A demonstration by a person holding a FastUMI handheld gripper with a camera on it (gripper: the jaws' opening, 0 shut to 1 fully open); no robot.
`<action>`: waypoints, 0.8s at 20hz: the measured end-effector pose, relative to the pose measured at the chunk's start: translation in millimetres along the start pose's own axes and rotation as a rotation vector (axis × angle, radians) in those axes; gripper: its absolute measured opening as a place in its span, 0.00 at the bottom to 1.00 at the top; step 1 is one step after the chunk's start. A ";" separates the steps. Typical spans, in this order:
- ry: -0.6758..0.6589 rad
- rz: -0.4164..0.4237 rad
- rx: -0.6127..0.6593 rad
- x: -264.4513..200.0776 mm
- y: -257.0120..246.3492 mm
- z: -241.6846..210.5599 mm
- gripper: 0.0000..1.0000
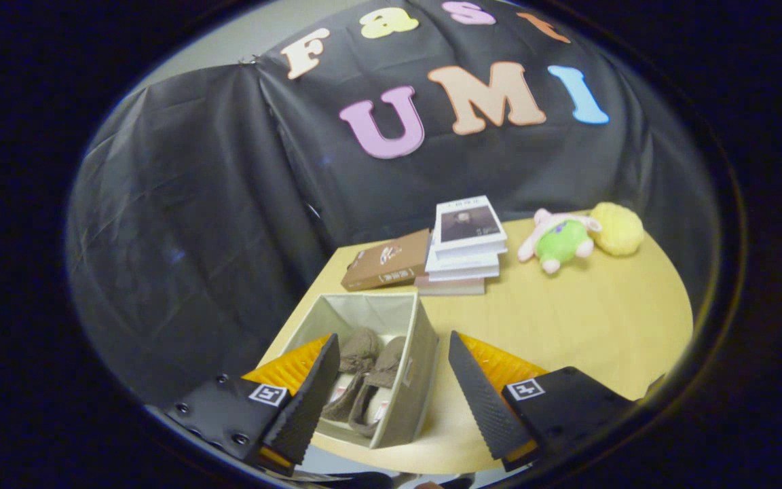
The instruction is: Open the storage box then place both shoes into the box .Put the left shoe in first, then the right shoe, with the right side of both shoes facing outward in a uniform manner.
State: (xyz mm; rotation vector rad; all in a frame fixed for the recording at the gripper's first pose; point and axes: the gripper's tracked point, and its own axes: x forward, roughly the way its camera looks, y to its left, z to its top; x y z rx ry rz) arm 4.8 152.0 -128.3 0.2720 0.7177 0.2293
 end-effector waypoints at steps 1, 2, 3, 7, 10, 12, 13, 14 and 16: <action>-0.035 -0.006 -0.034 -7.0 -8.3 8.3 1.00; -0.069 -0.019 -0.069 -14.6 -17.6 16.5 1.00; -0.107 -0.043 -0.101 -11.8 -24.8 17.6 1.00; -0.243 -0.133 -0.153 -45.5 -68.8 53.4 1.00; -0.303 -0.162 -0.143 -87.0 -98.5 76.1 1.00; -0.355 -0.189 -0.150 -101.1 -117.2 84.4 1.00; -0.385 -0.199 -0.159 -106.7 -125.1 88.5 1.00; -0.413 -0.211 -0.173 -113.1 -132.1 91.8 1.00; -0.455 -0.236 -0.204 -125.1 -143.9 93.2 1.00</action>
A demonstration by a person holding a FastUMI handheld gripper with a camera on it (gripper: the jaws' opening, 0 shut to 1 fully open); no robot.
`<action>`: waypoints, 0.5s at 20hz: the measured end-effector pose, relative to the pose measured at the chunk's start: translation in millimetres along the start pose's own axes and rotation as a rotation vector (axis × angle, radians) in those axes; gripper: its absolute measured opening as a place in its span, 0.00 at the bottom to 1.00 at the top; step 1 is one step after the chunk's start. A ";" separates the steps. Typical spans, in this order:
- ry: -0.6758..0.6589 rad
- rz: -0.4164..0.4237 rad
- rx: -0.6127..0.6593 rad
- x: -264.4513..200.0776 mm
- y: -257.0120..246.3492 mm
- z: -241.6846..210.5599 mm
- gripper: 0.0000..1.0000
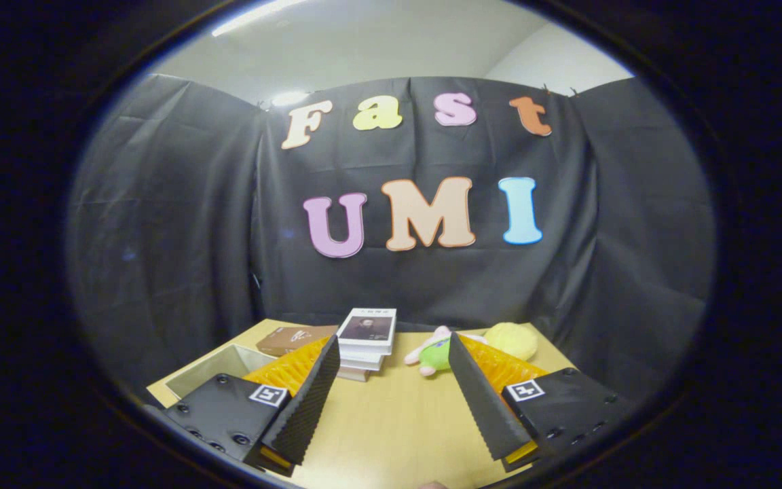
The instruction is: Open the storage box then place both shoes into the box .Put the left shoe in first, then the right shoe, with the right side of both shoes facing outward in a uniform manner.
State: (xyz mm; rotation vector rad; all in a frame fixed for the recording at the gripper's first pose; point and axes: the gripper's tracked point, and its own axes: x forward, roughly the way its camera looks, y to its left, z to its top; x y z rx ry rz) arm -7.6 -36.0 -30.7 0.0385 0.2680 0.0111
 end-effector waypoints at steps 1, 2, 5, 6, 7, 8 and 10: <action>-0.019 -0.007 -0.013 -4.2 -4.5 1.8 1.00; -0.038 -0.013 -0.026 -7.9 -9.0 3.9 1.00; -0.089 -0.062 -0.057 -14.9 -23.6 12.2 1.00; -0.100 -0.066 -0.047 -17.1 -23.7 13.9 1.00; -0.103 -0.059 -0.035 -17.9 -19.7 13.6 1.00; -0.106 -0.056 -0.026 -18.9 -18.5 14.0 1.00; -0.119 -0.060 -0.022 -19.3 -21.9 17.4 1.00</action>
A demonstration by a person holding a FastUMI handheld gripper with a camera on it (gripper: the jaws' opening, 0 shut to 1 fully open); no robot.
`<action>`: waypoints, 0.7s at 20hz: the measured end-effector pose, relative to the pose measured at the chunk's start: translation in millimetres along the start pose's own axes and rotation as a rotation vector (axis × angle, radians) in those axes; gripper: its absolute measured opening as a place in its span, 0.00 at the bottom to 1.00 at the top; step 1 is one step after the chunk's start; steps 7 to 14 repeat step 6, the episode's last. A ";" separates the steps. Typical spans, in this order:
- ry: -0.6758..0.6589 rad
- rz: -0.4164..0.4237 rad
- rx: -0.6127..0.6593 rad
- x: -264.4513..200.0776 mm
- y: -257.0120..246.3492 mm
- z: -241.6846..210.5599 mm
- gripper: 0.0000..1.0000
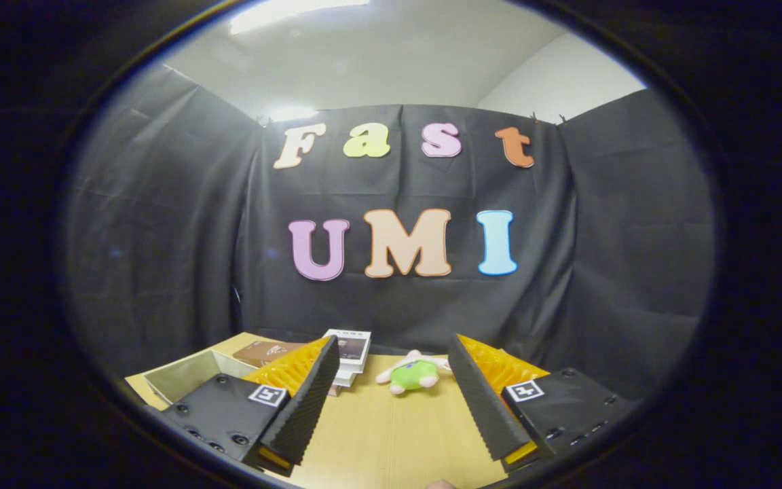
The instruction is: Open the storage box then place both shoes into the box .Put the left shoe in first, then the right shoe, with the right side of both shoes facing outward in a uniform manner.
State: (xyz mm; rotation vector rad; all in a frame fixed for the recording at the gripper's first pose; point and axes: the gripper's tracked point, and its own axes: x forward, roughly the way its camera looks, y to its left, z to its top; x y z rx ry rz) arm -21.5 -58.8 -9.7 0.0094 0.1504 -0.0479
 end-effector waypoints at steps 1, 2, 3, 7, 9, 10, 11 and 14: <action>-0.009 -0.006 0.006 0.2 -1.0 1.7 1.00; -0.013 -0.007 0.013 -0.1 -0.8 3.1 1.00; -0.018 -0.011 0.022 0.3 -0.7 3.7 1.00; -0.023 -0.026 0.026 1.7 -4.8 4.5 1.00; -0.023 -0.026 0.026 1.7 -4.8 4.5 1.00; -0.023 -0.026 0.026 1.7 -4.8 4.5 1.00; -0.023 -0.026 0.026 1.7 -4.8 4.5 1.00; -0.023 -0.026 0.026 1.7 -4.8 4.5 1.00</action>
